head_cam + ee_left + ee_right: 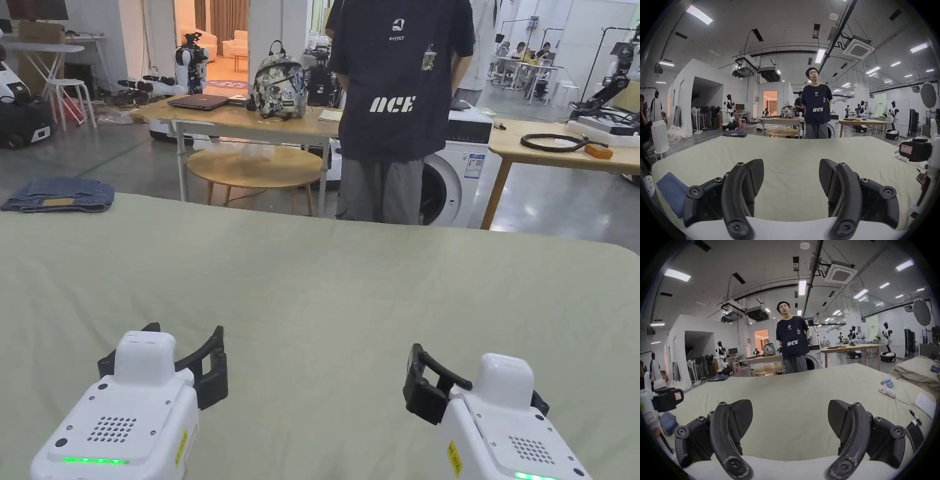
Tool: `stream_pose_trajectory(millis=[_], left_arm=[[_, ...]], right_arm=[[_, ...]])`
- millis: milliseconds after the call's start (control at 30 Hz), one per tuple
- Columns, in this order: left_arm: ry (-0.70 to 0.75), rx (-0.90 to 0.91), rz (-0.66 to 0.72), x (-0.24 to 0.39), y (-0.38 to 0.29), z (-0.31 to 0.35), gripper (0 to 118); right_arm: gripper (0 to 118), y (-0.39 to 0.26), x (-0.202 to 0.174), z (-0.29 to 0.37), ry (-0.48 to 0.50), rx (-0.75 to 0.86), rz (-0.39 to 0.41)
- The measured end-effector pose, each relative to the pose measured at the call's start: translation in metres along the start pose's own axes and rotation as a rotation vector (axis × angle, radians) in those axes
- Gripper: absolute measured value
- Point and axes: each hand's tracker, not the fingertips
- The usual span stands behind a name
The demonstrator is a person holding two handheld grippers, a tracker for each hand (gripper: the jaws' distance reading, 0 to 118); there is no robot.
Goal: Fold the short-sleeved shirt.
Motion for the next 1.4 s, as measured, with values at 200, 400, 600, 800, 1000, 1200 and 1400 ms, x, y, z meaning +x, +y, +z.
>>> stream_pose_trajectory(millis=[200,400,600,800,1000,1200,1400], left_arm=[[-0.005,-0.003,0.012,-0.003,0.003,-0.001,70],[-0.005,-0.017,0.024,-0.005,0.002,-0.002,70],[-0.006,-0.033,0.030,-0.007,0.001,-0.003,70],[-0.004,-0.036,0.038,-0.008,0.001,-0.003,70],[-0.008,-0.040,0.037,-0.009,0.001,-0.003,70],[-0.013,-0.041,0.023,-0.007,0.002,-0.003,70],[-0.014,-0.037,0.013,-0.006,0.003,-0.003,70]], right_arm=[[97,0.001,0.002,-0.003,-0.013,-0.027,0.013],[97,0.001,0.007,-0.005,0.000,-0.051,-0.058],[97,0.000,0.013,-0.010,-0.024,-0.093,-0.122],[97,-0.005,0.012,-0.017,-0.083,-0.113,-0.089],[97,-0.005,0.010,-0.015,-0.095,-0.115,-0.099],[97,-0.004,0.006,-0.015,-0.125,-0.121,-0.099],[97,-0.001,0.001,-0.014,-0.138,-0.109,-0.057]])
